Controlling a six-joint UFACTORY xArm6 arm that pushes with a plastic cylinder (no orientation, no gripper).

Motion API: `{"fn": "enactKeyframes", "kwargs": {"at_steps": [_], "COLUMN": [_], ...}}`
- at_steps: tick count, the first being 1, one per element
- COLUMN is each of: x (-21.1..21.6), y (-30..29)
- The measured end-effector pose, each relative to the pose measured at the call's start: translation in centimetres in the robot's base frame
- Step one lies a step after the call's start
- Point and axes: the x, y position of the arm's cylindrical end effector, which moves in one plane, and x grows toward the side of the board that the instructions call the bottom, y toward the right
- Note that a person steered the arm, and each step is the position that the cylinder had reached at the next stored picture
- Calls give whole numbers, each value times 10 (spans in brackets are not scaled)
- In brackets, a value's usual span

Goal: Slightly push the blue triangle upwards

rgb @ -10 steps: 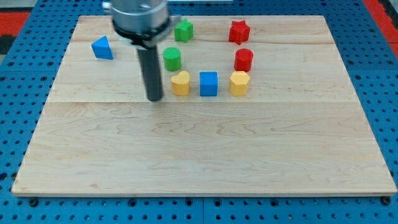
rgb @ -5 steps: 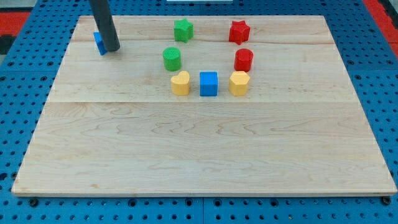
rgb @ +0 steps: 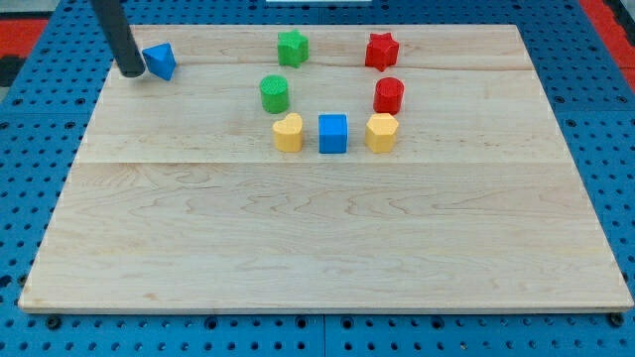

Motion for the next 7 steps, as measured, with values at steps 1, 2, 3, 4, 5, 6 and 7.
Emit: {"fn": "enactKeyframes", "kwargs": {"at_steps": [1, 2, 3, 4, 5, 6, 7], "x": [-17, -31, -34, -36, -36, -60, -88], "y": [22, 24, 28, 31, 31, 32, 50]}}
